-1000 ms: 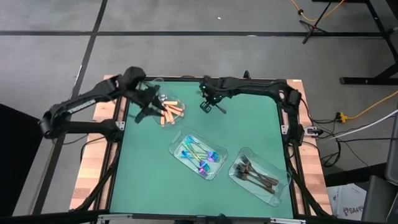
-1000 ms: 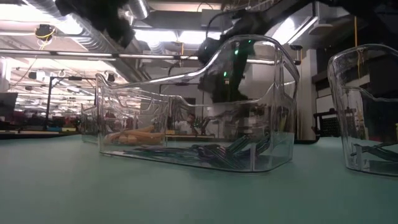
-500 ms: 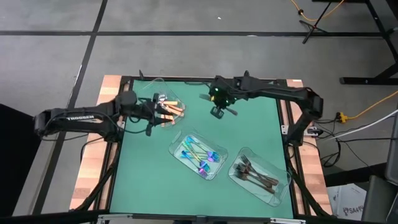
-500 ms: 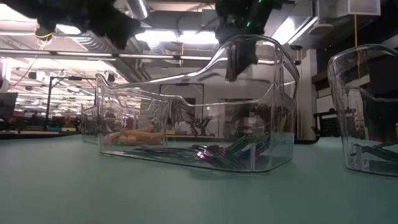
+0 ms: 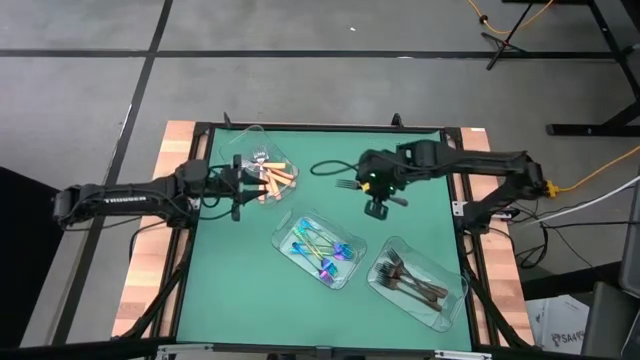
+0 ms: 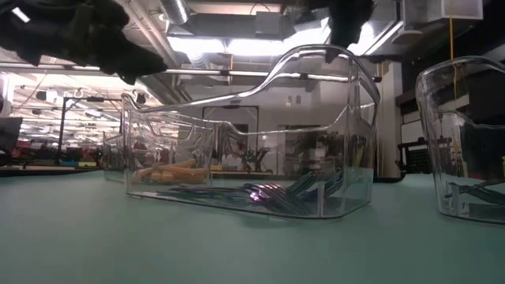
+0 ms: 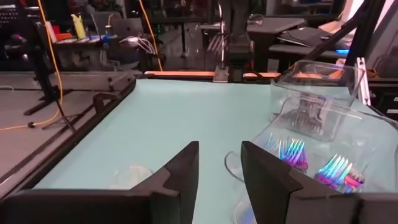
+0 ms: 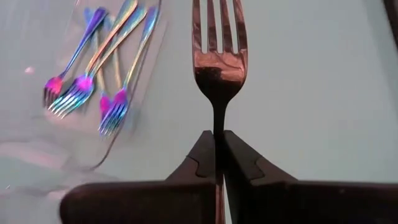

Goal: Sort silverware by color (type)
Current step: Put black fork into the bottom transparent bin

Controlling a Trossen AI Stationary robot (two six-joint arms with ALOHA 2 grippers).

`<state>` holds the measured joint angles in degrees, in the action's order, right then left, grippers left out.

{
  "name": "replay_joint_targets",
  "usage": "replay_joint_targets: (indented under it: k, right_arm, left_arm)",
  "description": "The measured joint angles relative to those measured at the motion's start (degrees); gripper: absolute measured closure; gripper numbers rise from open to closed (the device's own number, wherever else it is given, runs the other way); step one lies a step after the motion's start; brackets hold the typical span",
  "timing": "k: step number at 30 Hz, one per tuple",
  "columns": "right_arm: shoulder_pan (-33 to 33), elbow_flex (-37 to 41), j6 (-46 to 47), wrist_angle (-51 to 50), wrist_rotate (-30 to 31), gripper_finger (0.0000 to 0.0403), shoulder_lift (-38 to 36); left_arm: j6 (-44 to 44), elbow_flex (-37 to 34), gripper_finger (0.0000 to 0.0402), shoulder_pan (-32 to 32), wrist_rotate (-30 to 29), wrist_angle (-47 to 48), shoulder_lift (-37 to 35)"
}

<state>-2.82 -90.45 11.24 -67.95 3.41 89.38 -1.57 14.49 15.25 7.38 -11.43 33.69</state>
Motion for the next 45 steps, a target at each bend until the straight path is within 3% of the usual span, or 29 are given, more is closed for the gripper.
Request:
replay_joint_targets:
  k: [18, 30, 45]
  right_arm:
    - [16.48, 0.84, 11.23, -6.15, -1.43, 0.0402, -4.5]
    - [28.12, 15.08, 29.48, 0.8, 0.01, 0.0402, -10.99]
    - [48.98, 29.57, 55.34, 15.4, 5.09, 0.0402, -12.74]
  left_arm:
    - [1.12, -8.85, 0.0288, 0.0, -2.32, 0.15, -17.96]
    - [3.72, -14.08, 0.0288, 0.0, -2.4, 0.5, -26.49]
    - [2.56, -14.06, 0.0288, 0.0, -5.82, 1.79, -27.03]
